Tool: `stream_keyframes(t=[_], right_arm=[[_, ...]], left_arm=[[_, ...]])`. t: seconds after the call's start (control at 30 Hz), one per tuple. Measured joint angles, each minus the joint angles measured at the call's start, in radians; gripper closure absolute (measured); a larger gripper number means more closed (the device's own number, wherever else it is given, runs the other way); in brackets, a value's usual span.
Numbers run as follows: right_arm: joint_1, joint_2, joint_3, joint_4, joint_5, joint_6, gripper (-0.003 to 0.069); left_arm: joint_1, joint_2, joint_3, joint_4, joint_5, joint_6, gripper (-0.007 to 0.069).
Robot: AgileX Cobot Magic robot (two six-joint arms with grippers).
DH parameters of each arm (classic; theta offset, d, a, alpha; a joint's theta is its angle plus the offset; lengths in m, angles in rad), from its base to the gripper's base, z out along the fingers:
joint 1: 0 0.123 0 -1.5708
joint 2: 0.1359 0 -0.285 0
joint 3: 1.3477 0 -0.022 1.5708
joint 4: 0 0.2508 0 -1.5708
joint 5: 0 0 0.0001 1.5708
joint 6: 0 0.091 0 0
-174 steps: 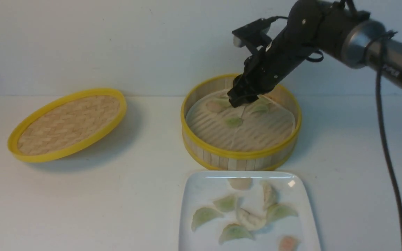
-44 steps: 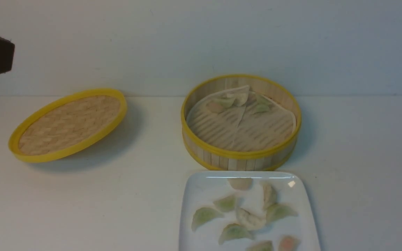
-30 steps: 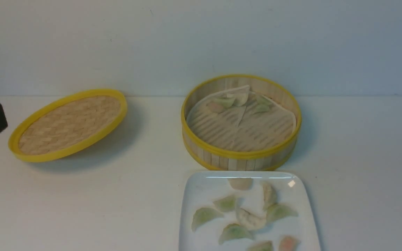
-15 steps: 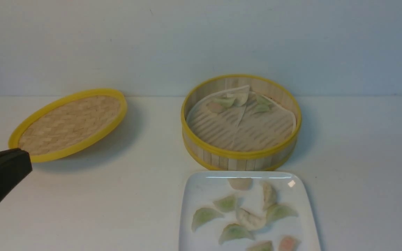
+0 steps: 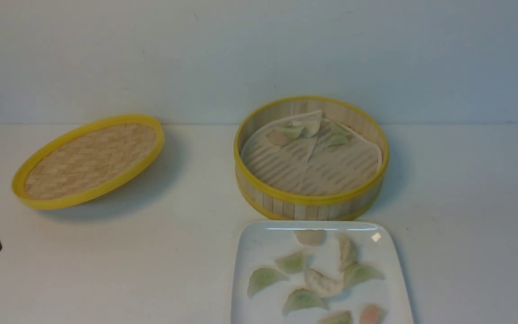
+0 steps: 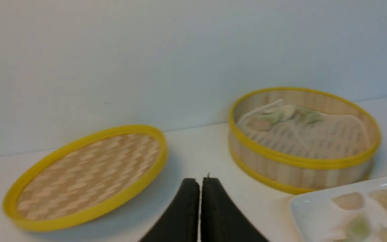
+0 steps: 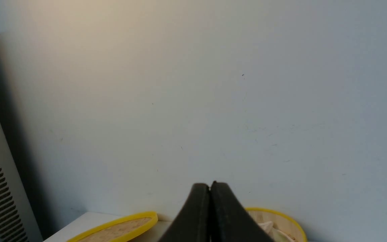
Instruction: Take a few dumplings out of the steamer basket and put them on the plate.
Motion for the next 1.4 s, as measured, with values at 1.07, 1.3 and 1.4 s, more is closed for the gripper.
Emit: stream_keyframes(t=[1.07,1.3,1.4], right_arm=[[0.0,0.0,0.001,0.0,0.0,0.0,0.0673],[0.0,0.0,0.001,0.0,0.0,0.0,0.0673],[0.0,0.0,0.001,0.0,0.0,0.0,0.0673]], left_arm=[[0.155,-0.21,0.33,-0.019,0.061,0.064,0.0631],[0.155,-0.21,0.33,-0.019,0.061,0.064,0.0631],[0.155,-0.21,0.33,-0.019,0.062,0.064,0.0631]])
